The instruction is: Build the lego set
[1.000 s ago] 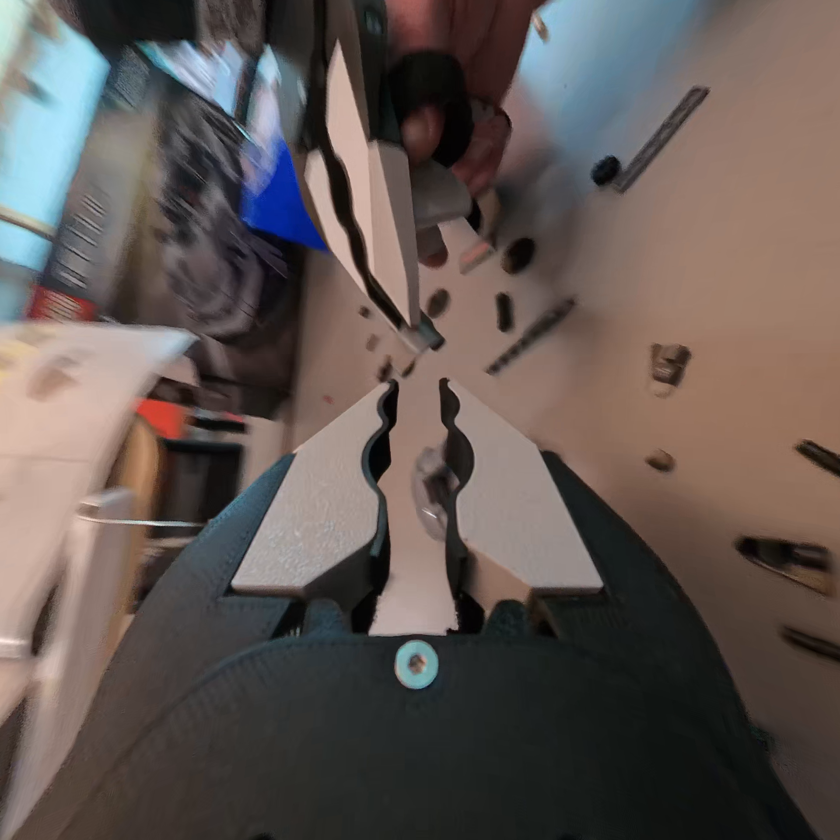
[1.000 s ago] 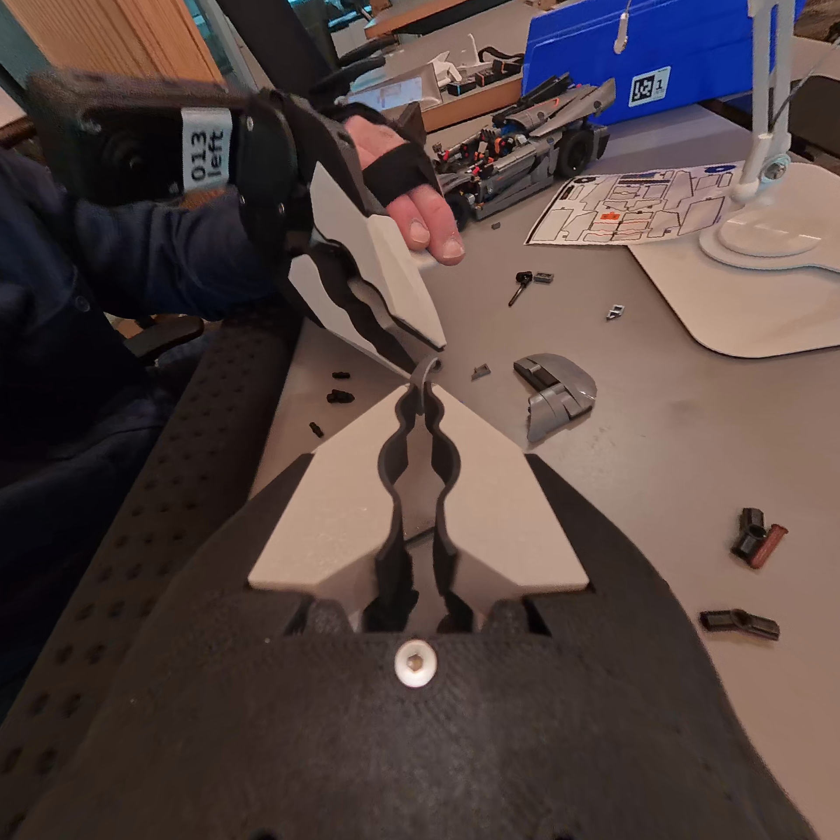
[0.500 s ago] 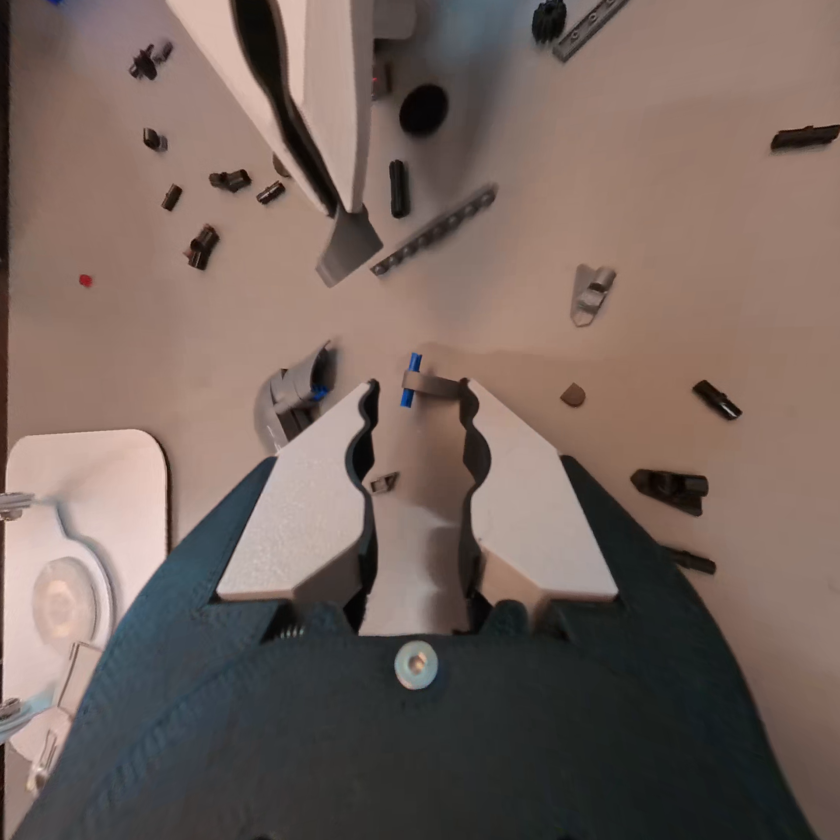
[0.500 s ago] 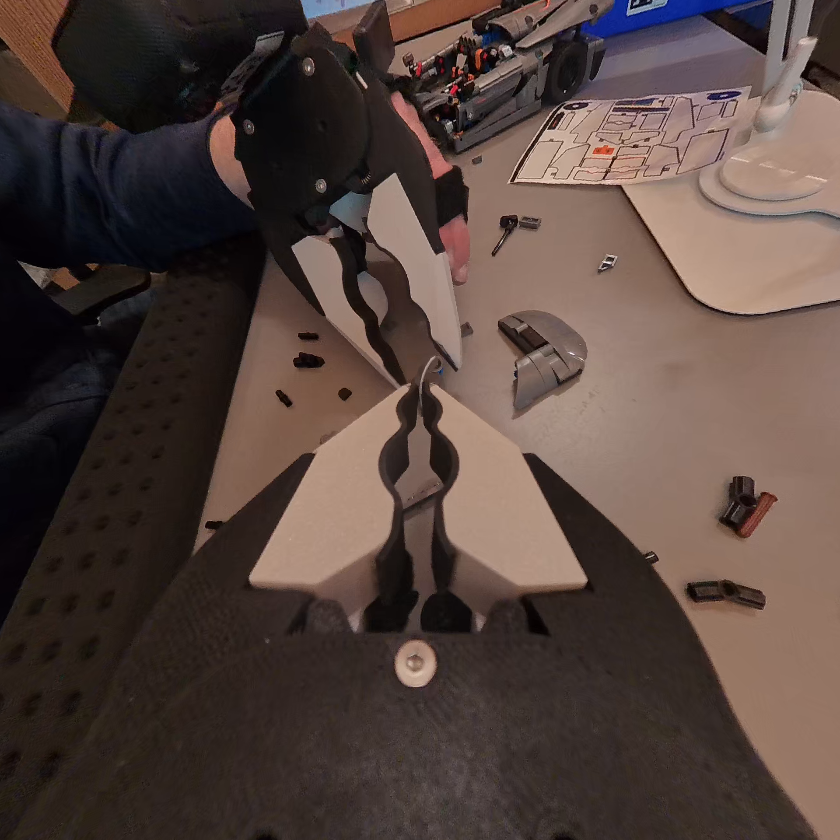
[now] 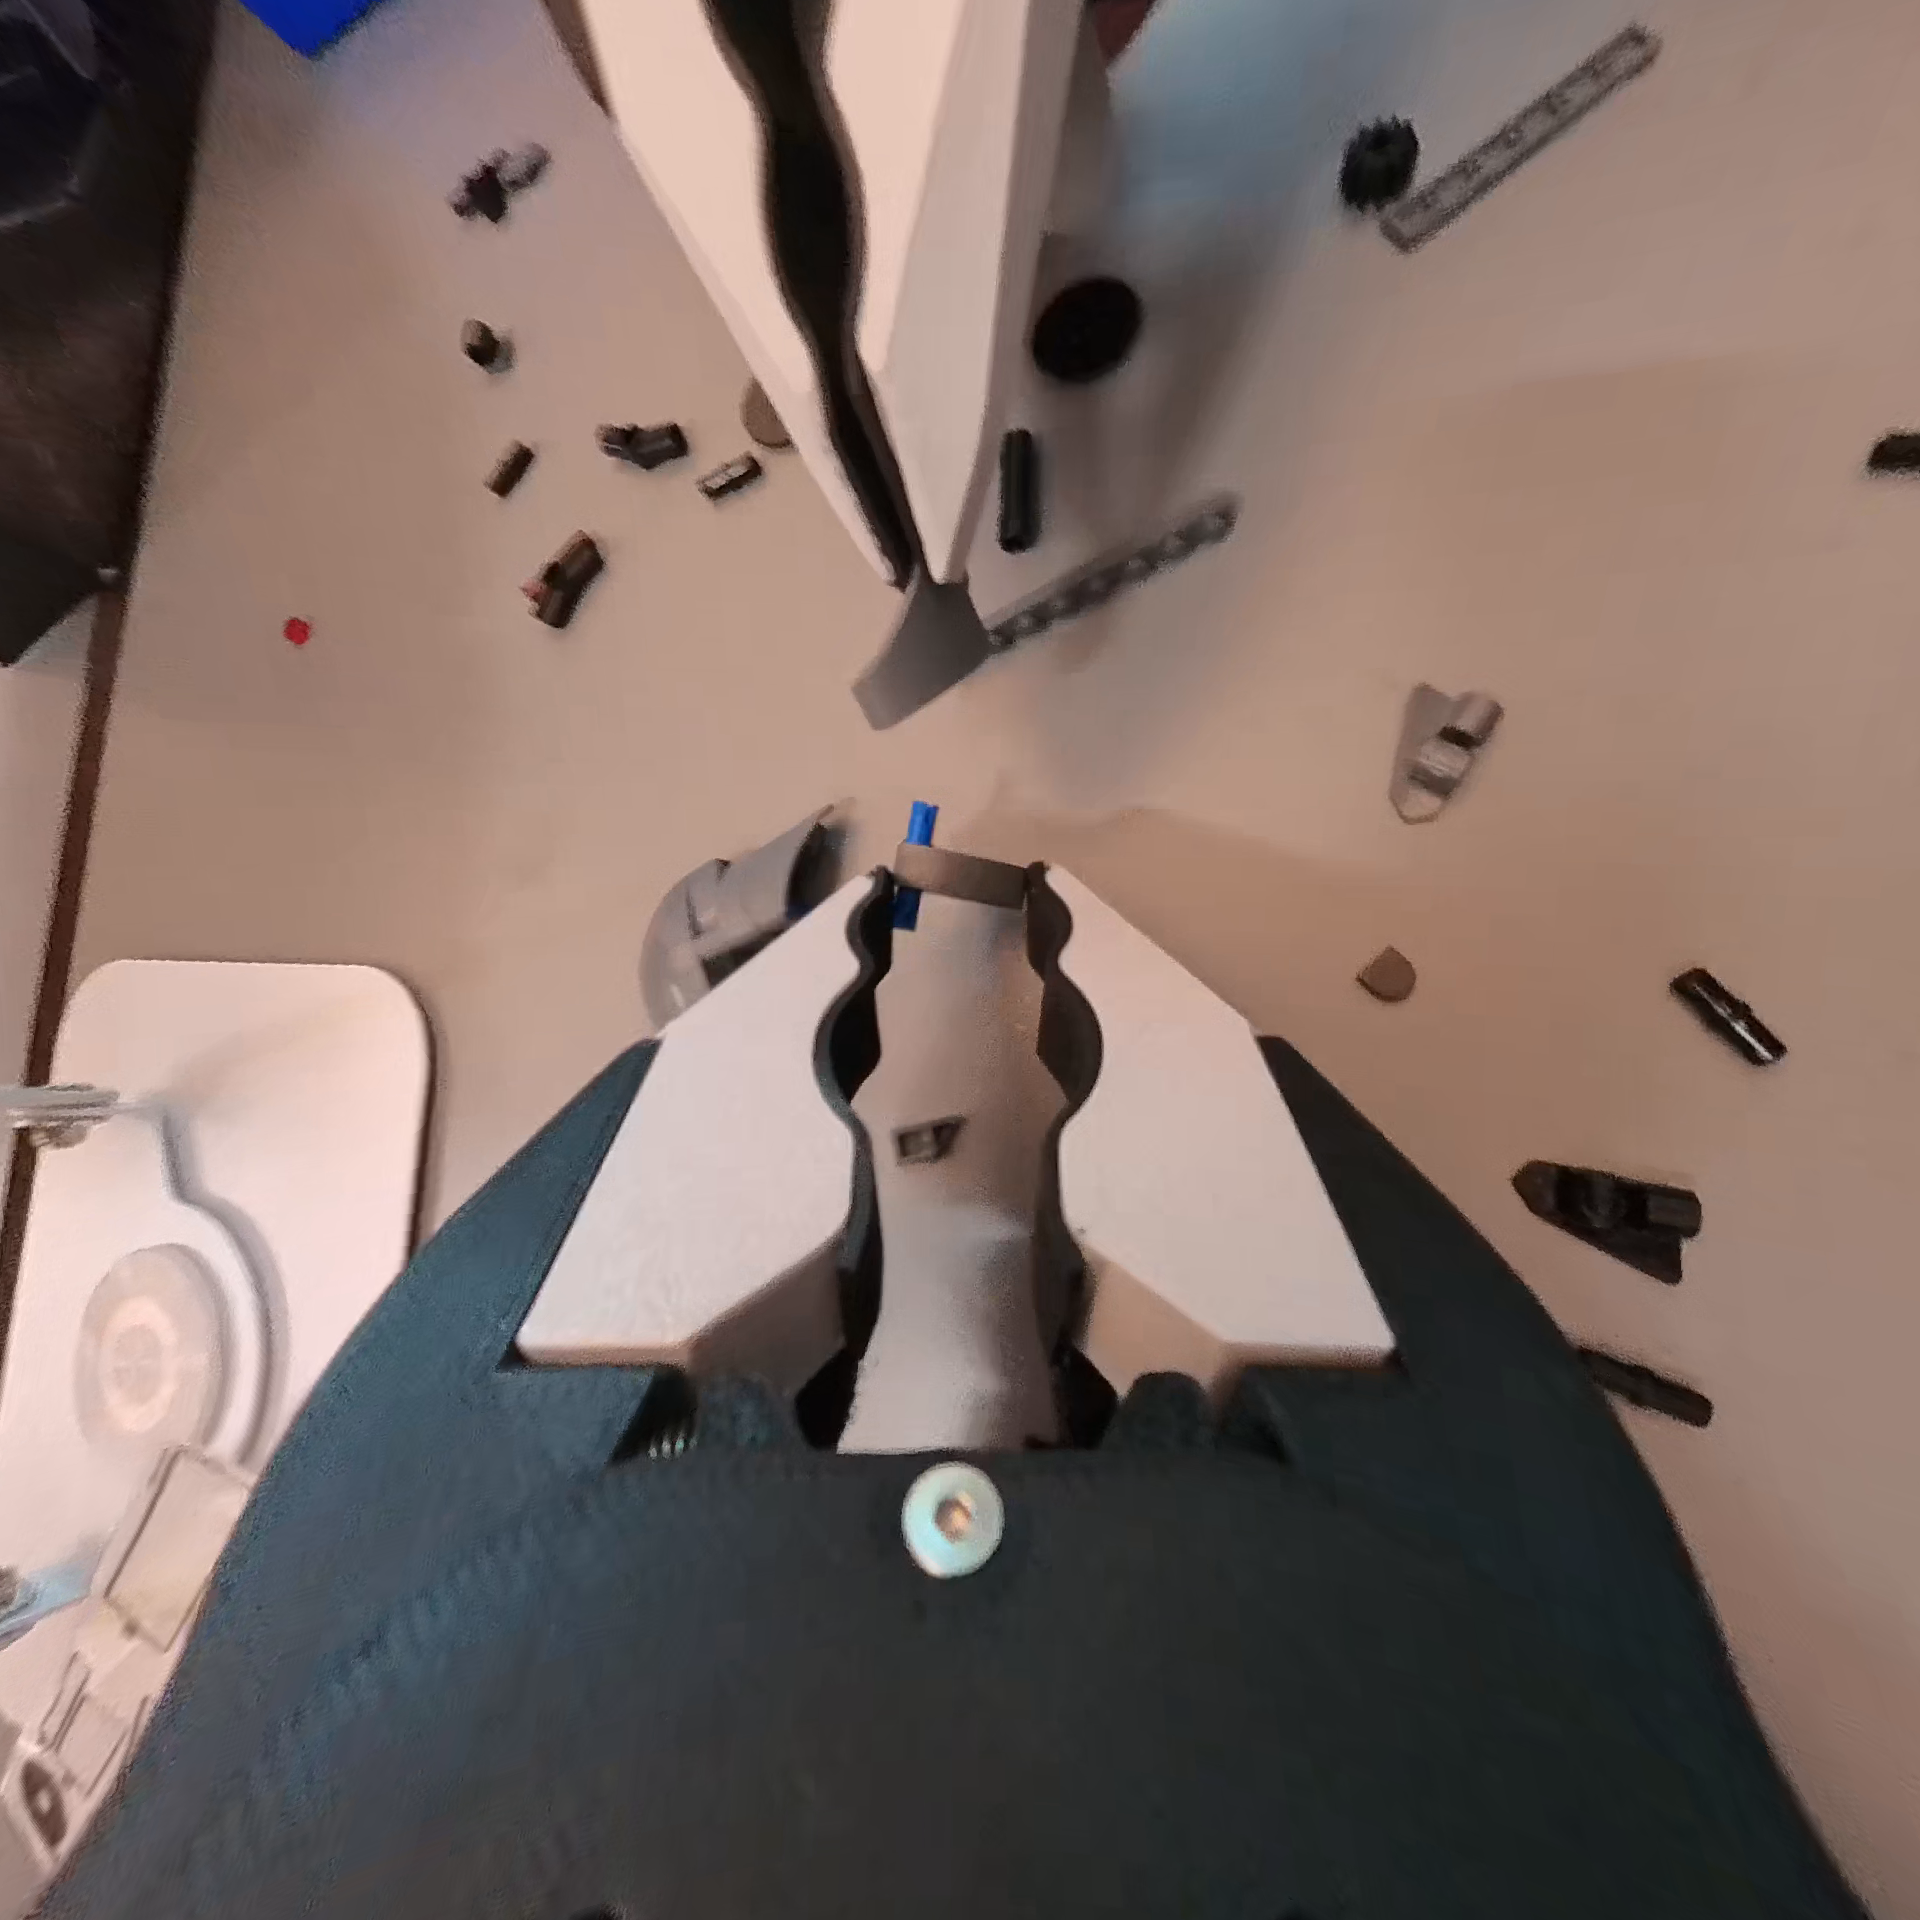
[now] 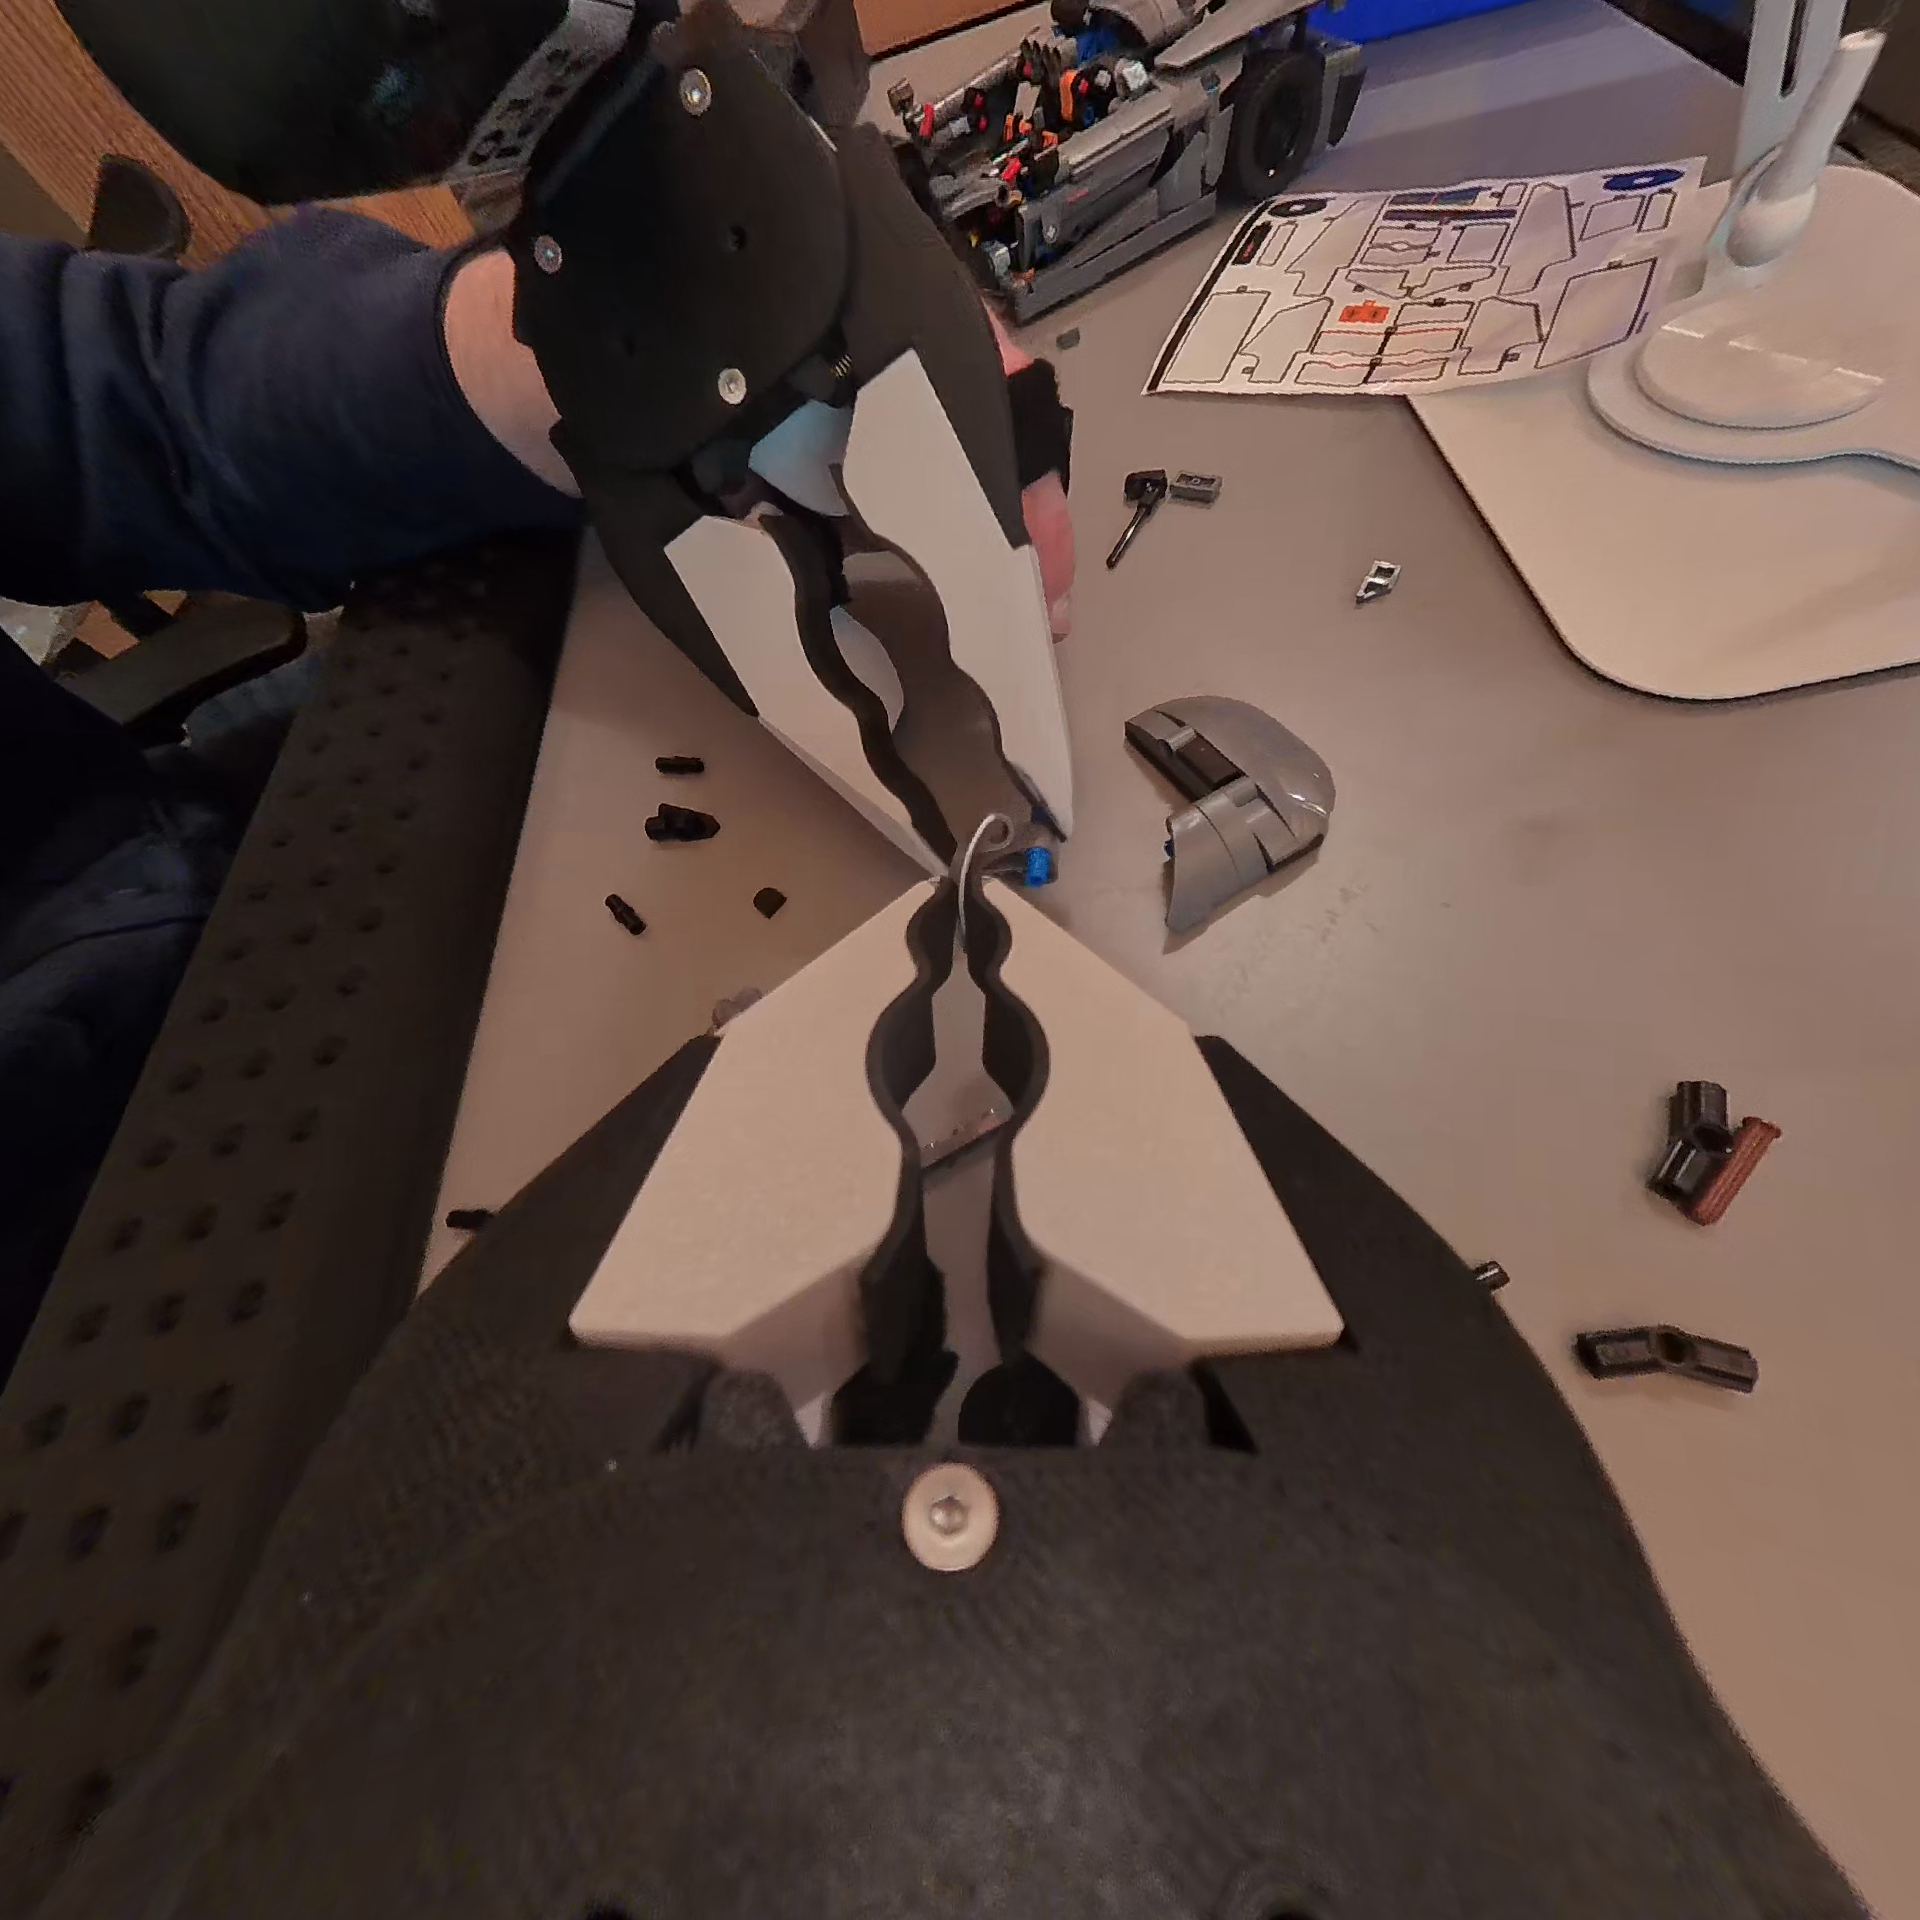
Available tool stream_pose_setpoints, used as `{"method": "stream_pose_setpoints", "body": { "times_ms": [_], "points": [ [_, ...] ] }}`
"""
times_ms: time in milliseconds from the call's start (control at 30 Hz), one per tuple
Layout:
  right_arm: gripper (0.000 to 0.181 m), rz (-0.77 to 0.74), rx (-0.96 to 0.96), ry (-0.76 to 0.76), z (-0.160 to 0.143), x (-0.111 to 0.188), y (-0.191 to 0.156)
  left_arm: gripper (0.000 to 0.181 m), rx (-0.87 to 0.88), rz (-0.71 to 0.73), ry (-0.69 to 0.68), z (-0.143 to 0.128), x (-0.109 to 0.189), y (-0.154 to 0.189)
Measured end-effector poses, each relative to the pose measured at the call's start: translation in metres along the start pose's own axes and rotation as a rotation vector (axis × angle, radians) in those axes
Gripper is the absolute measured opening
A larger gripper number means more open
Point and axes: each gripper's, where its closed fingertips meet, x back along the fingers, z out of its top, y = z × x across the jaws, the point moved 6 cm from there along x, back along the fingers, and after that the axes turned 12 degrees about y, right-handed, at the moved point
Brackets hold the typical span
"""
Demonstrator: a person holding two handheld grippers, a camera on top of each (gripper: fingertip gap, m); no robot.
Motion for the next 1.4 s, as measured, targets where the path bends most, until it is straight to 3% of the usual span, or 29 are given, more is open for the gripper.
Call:
{"method": "stream_pose_setpoints", "body": {
  "times_ms": [267,533,1400],
  "points": [
    [0.000,-0.054,-0.064,0.115,0.014,0.005,0.008,0.024,0.001,0.202,0.129,0.023,0.013,-0.018],
    [0.000,-0.139,-0.121,0.238,0.028,0.012,0.016,0.024,-0.032,0.341,0.164,0.035,0.017,-0.026],
    [0.000,-0.142,-0.184,0.272,0.029,0.008,0.015,0.023,-0.055,0.451,0.175,0.041,0.020,-0.031]
  ]
}}
